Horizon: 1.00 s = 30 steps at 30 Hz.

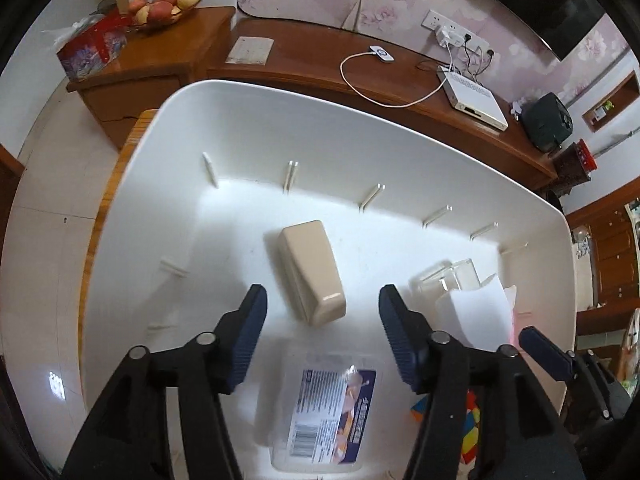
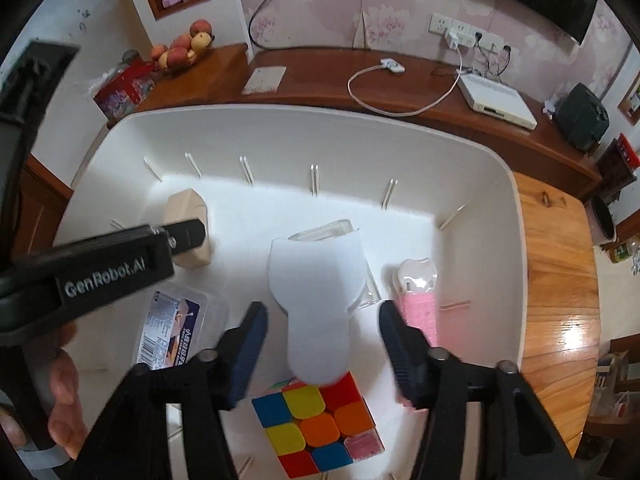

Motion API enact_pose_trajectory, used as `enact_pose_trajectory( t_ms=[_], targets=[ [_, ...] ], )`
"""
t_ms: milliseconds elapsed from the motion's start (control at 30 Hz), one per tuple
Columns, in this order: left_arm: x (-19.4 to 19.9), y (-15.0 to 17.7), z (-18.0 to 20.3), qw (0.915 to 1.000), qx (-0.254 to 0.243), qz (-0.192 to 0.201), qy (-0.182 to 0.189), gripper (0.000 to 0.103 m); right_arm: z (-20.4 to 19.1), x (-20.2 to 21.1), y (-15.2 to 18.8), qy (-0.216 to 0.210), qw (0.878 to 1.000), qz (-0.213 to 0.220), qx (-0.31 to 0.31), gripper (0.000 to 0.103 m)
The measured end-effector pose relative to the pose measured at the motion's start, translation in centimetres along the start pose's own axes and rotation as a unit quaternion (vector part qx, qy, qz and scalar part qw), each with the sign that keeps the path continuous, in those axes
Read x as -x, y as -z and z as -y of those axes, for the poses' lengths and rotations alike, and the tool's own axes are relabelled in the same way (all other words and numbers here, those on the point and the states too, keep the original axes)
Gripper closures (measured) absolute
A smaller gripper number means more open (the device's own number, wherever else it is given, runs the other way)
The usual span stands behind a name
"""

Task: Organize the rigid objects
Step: 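Carry the foam piece and beige block into the white bin and open both tools, then grasp the small white photo device with the right tool while the left tool grasps the green jar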

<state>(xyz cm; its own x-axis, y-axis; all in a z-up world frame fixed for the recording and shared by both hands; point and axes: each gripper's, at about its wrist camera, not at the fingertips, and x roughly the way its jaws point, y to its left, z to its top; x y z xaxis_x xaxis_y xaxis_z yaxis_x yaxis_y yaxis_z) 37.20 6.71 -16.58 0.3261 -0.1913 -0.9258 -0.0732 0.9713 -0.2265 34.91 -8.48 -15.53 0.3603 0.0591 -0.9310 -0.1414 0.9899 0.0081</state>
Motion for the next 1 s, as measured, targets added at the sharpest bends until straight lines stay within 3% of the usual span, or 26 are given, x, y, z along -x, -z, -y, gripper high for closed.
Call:
enact_pose_trajectory(
  t_ms=[133, 467, 767, 1000],
  targets=[
    [2.0, 0.5, -0.5, 0.9996, 0.019, 0.004, 0.018, 0.038, -0.2, 1.9, 0.8, 0.007, 1.0, 0.021, 0.014, 0.042],
    [9.1, 3.5, 0.0, 0.9988, -0.014, 0.042, 0.021, 0.038, -0.4, 7.5, 3.7, 0.013, 0.998, 0.056, 0.03, 0.041],
    [15.9, 7.8, 0.4, 0.9958, -0.05, 0.076, 0.008, 0.038, 0.8, 14.0, 7.8, 0.012, 0.996, 0.088, 0.027, 0.041],
    [20.0, 12.1, 0.5, 0.9921, -0.074, 0.1, 0.019, 0.038, 0.8, 18.9, 11.9, 0.008, 0.992, 0.117, 0.037, 0.041]
  ],
)
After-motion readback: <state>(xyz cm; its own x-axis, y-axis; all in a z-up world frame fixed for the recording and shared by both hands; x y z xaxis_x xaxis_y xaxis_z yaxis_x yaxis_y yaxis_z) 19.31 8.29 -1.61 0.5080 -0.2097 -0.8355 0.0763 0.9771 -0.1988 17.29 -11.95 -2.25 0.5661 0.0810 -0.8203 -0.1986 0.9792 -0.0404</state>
